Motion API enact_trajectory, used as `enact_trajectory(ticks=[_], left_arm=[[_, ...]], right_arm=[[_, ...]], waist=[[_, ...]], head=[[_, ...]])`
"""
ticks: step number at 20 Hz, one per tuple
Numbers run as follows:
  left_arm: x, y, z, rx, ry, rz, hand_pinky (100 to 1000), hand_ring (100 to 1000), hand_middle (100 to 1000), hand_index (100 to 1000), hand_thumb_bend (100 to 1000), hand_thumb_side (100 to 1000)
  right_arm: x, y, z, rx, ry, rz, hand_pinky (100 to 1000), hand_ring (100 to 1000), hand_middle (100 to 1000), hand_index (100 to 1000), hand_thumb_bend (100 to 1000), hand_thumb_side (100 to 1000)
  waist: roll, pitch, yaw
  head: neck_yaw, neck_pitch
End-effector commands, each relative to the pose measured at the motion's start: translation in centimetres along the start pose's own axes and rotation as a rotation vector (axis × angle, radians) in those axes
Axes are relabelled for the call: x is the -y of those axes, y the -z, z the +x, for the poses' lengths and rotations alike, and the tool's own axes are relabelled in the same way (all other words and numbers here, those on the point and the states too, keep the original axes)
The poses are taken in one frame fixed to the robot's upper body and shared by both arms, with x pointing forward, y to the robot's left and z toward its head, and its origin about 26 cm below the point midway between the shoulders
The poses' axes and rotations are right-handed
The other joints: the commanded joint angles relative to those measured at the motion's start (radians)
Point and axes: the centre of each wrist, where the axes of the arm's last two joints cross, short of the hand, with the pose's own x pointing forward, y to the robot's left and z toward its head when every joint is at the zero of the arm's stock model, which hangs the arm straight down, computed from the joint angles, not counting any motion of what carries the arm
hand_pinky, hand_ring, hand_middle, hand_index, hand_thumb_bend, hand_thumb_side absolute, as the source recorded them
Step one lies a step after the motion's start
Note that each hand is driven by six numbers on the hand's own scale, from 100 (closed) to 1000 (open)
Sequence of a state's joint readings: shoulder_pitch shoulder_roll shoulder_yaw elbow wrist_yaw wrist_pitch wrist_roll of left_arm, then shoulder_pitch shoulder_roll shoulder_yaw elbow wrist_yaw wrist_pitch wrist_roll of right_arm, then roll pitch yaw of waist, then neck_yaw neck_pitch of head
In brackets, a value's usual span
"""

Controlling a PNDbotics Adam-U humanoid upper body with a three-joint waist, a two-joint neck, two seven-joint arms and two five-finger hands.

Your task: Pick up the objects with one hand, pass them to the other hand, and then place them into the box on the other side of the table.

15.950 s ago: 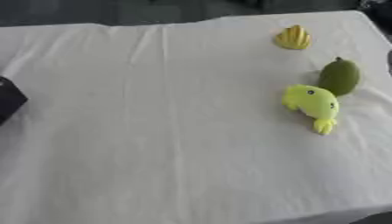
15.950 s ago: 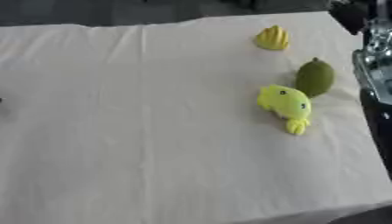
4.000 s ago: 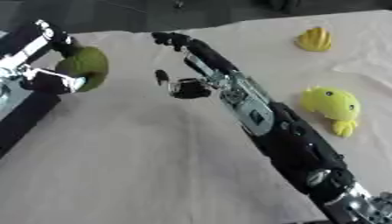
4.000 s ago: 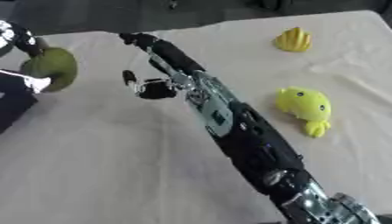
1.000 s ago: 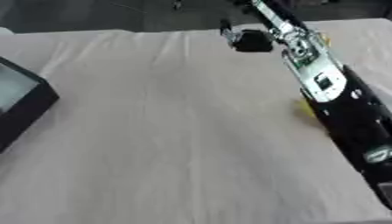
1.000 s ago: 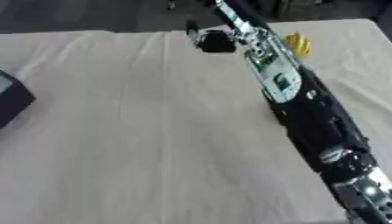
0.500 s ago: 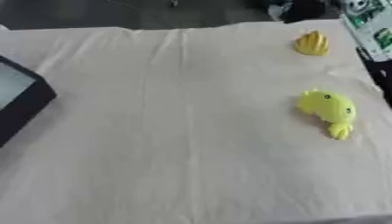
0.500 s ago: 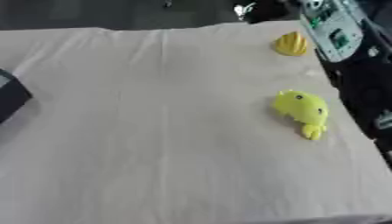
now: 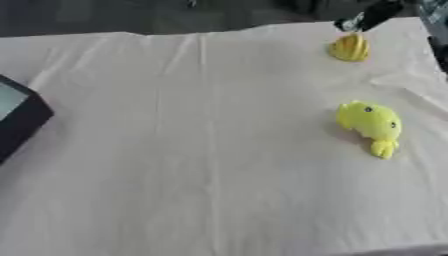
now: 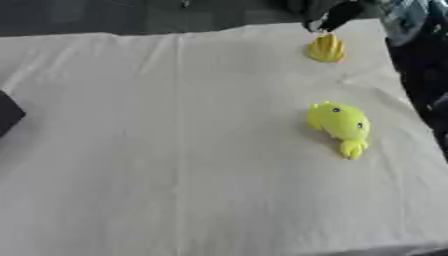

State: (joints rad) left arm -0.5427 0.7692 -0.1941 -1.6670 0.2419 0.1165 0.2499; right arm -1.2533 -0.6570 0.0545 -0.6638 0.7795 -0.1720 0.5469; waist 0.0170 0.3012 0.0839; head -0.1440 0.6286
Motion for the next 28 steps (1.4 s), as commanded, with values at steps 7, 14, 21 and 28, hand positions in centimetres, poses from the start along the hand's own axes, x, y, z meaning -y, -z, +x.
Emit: enact_trajectory(ticks=[7, 14, 21, 28], left_arm=[[0.1, -0.1, 2.5, 0.061, -0.04, -0.006, 933, 769, 825, 833, 100, 816], [0.3, -0.1, 2.9, 0.062, -0.027, -0.014, 932, 769, 819, 831, 100, 821], [0.1, -0.2, 2.7, 0.053, 0.002, -0.018, 931, 769, 815, 829, 100, 826], [0.1, 0.1, 3.3, 0.079, 0.018, -0.023, 930, 768, 812, 828, 100, 824]], right_arm=[[1.6, -1.6, -3.4, -0.155, -0.04, 0.015, 945, 962, 917, 931, 426, 201], [1.4, -2.1, -4.7, -0.285, -0.061, -0.04, 943, 957, 917, 929, 441, 312], [3.2, -2.9, -4.7, -0.327, -0.064, -0.121, 949, 957, 916, 926, 448, 372], [3.0, -4.1, -6.5, -0.415, -0.074, -0.123, 952, 959, 921, 922, 451, 419]], waist=[[-0.003, 0.009, 0.024], [-0.003, 0.031, 0.036], [-0.005, 0.046, 0.036], [-0.013, 0.073, 0.052]], head=[[-0.044, -0.085], [-0.063, -0.083], [-0.073, -0.08], [-0.085, -0.106]])
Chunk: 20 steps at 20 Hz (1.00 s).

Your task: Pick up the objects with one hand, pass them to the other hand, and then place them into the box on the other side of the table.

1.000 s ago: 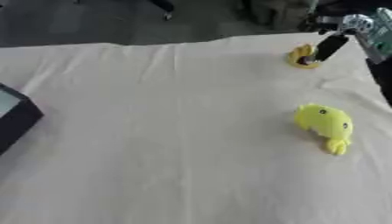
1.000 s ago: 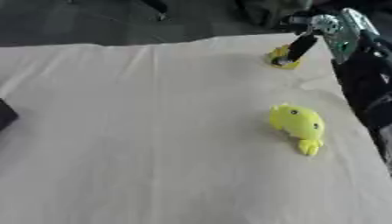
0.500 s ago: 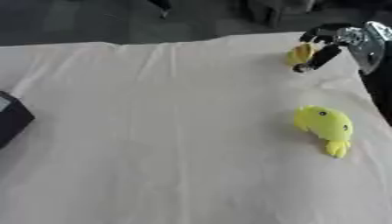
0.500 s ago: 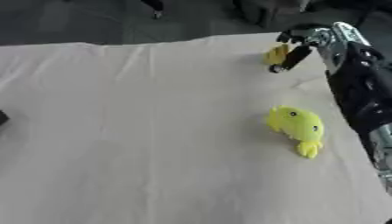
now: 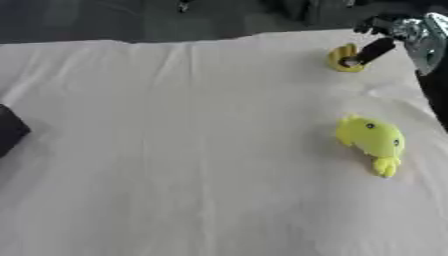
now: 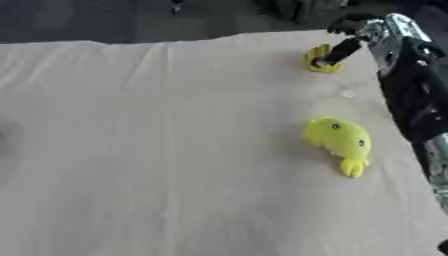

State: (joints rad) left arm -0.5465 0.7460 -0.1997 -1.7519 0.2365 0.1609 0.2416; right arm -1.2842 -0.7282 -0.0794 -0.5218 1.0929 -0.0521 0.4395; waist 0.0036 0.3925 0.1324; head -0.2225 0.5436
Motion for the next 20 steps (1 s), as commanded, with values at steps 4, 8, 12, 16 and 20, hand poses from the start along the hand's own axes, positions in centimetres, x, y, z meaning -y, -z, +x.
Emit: enact_trajectory(ticks=[4, 8, 12, 16, 20], left_arm=[[-1.0, 0.4, 1.6, 0.058, 0.036, 0.009, 930, 766, 810, 827, 100, 822], [-0.9, 0.3, 2.4, 0.092, 0.021, 0.01, 930, 766, 809, 826, 100, 817], [-0.8, 0.2, 2.7, 0.105, 0.011, 0.012, 930, 765, 808, 824, 100, 818], [-0.6, 0.1, 2.8, 0.107, 0.003, 0.011, 931, 765, 808, 823, 100, 823], [-0.3, 0.2, 3.1, 0.119, -0.012, 0.009, 931, 765, 807, 822, 100, 823]], right_arm=[[2.1, -1.4, -3.0, -0.071, 0.025, -0.066, 948, 959, 923, 922, 452, 409], [2.3, -1.8, -4.0, -0.099, 0.06, -0.104, 944, 958, 927, 922, 453, 382], [2.3, -2.1, -5.0, -0.125, 0.098, -0.149, 940, 957, 928, 920, 437, 356], [2.3, -2.3, -5.5, -0.147, 0.124, -0.184, 938, 957, 933, 921, 390, 337], [2.1, -2.5, -6.1, -0.17, 0.155, -0.195, 936, 958, 939, 921, 327, 320]], waist=[[-0.002, -0.004, 0.016], [-0.004, 0.008, 0.031], [-0.005, 0.017, 0.041], [-0.005, 0.026, 0.045], [-0.005, 0.036, 0.055]], head=[[-0.012, -0.042], [-0.028, -0.061], [-0.042, -0.072], [-0.048, -0.079], [-0.057, -0.094]])
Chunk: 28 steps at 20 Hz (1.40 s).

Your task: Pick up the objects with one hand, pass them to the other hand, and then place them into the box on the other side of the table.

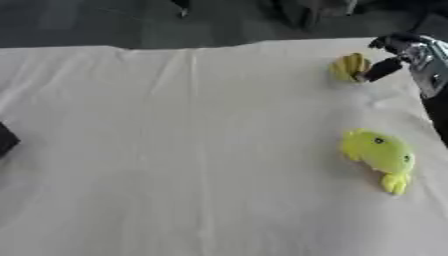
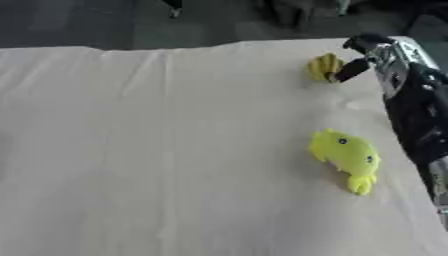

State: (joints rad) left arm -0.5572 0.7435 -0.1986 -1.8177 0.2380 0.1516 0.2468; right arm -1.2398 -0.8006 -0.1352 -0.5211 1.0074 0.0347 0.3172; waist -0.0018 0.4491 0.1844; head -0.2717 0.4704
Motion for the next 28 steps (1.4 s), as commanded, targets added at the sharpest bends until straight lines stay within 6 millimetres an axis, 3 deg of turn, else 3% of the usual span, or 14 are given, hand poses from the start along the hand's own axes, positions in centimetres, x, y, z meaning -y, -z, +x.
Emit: enact_trajectory(ticks=[1, 14, 21, 25, 28], left_arm=[[-0.6, 0.3, 1.1, 0.04, 0.003, 0.017, 931, 765, 806, 821, 100, 824], [-0.3, 0.0, 0.7, 0.02, -0.001, 0.017, 924, 763, 798, 812, 100, 828], [-0.2, 0.1, 0.8, 0.021, 0.0, 0.01, 923, 761, 786, 806, 100, 823], [-0.1, 0.1, 0.9, 0.022, -0.001, 0.008, 922, 761, 783, 803, 100, 822], [-0.1, 0.1, 0.8, 0.019, 0.0, 0.008, 922, 761, 782, 803, 100, 822]], right_arm=[[2.3, -0.7, -1.6, -0.034, 0.023, -0.061, 935, 958, 939, 920, 314, 315], [2.2, -0.7, -2.1, -0.024, 0.064, -0.047, 929, 952, 928, 902, 271, 329], [1.7, -0.8, -3.0, -0.013, 0.103, -0.006, 916, 927, 889, 885, 176, 297], [1.5, -0.8, -3.1, -0.007, 0.113, 0.01, 908, 911, 854, 866, 159, 277], [1.5, -0.8, -3.0, 0.003, 0.118, -0.02, 894, 875, 797, 822, 180, 210]], waist=[[0.001, -0.018, 0.005], [0.003, -0.001, 0.015], [0.003, 0.002, 0.018], [0.003, 0.003, 0.018], [0.003, 0.002, 0.017]], head=[[-0.008, -0.024], [-0.015, -0.024], [-0.013, -0.017], [-0.011, -0.011], [-0.011, -0.009]])
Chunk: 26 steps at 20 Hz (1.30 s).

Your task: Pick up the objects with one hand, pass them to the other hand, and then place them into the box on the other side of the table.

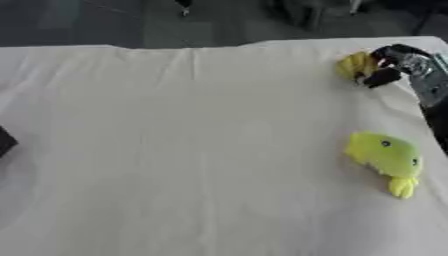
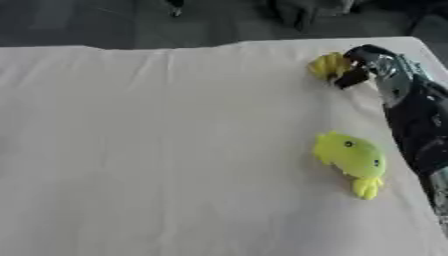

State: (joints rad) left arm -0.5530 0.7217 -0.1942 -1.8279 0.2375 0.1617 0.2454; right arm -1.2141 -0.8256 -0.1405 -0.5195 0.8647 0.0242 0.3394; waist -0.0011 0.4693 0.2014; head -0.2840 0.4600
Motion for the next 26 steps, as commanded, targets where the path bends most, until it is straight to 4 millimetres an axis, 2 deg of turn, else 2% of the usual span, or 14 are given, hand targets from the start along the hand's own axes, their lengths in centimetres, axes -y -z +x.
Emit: enact_trajectory(ticks=[1, 6, 8, 13, 20, 26], left_arm=[[-0.5, 0.2, 0.7, 0.022, 0.021, 0.006, 923, 761, 782, 803, 100, 821], [-0.5, 0.1, 0.6, 0.016, 0.025, -0.001, 924, 763, 781, 803, 100, 815], [-0.5, 0.1, 0.6, 0.015, 0.026, -0.001, 925, 763, 781, 802, 100, 813], [-0.5, 0.0, 0.3, 0.002, 0.03, -0.003, 924, 761, 778, 800, 100, 805], [-0.6, -0.3, -0.5, -0.03, 0.035, -0.003, 923, 760, 776, 798, 100, 797], [-0.8, -0.3, -0.9, -0.047, 0.042, -0.001, 921, 759, 775, 797, 100, 778]], right_arm=[[1.8, -0.6, -1.0, -0.012, -0.005, -0.075, 890, 864, 782, 810, 200, 202], [1.9, -0.6, -0.5, -0.003, -0.013, -0.278, 847, 779, 640, 693, 339, 101], [1.7, -0.6, -0.2, 0.001, -0.006, -0.364, 834, 763, 604, 662, 358, 100], [1.2, -0.3, 0.6, 0.045, 0.017, -0.449, 820, 736, 552, 612, 338, 100], [0.9, -0.3, 1.4, 0.095, 0.02, -0.409, 808, 726, 549, 609, 300, 100], [-0.1, -0.4, 2.1, 0.165, 0.05, -0.323, 788, 710, 550, 613, 215, 100]], waist=[[0.003, -0.018, 0.0], [0.002, -0.026, -0.002], [0.002, -0.031, -0.003], [0.002, -0.053, -0.012], [0.003, -0.101, -0.036], [0.005, -0.151, -0.061]], head=[[0.002, 0.002], [0.0, 0.007], [0.001, 0.011], [0.007, 0.029], [0.027, 0.059], [0.044, 0.091]])
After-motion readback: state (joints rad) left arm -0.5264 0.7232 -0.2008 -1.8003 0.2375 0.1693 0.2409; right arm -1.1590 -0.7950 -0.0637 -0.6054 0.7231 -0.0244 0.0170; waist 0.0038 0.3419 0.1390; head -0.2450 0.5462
